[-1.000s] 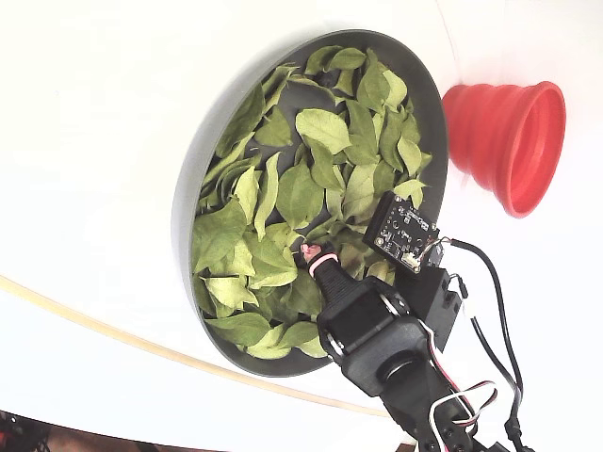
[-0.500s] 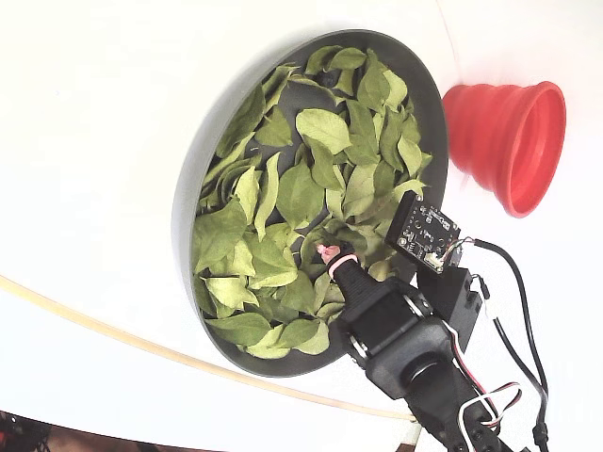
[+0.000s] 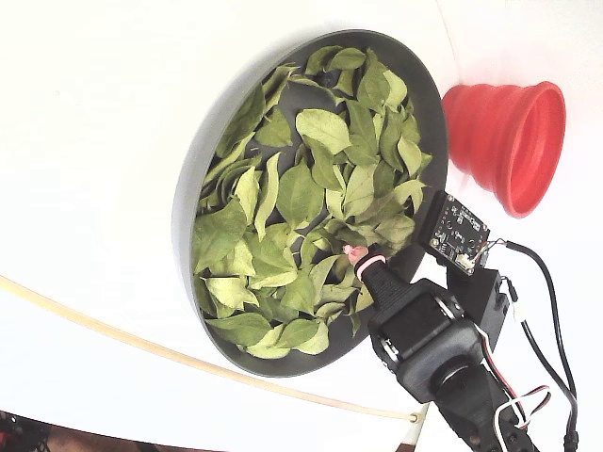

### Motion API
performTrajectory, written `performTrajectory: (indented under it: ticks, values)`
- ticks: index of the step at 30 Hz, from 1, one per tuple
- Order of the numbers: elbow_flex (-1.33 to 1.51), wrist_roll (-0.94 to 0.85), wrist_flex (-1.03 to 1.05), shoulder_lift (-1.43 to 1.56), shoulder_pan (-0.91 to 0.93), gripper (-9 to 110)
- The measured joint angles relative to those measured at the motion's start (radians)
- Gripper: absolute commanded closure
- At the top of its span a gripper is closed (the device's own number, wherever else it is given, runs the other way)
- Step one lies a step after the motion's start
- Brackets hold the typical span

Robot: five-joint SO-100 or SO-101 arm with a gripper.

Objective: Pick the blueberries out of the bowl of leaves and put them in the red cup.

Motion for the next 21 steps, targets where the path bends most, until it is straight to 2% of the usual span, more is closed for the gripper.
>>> performTrajectory:
  ticks: [21]
  values:
    - [-0.135, -0.028, 0.091, 0.089, 0.074, 92]
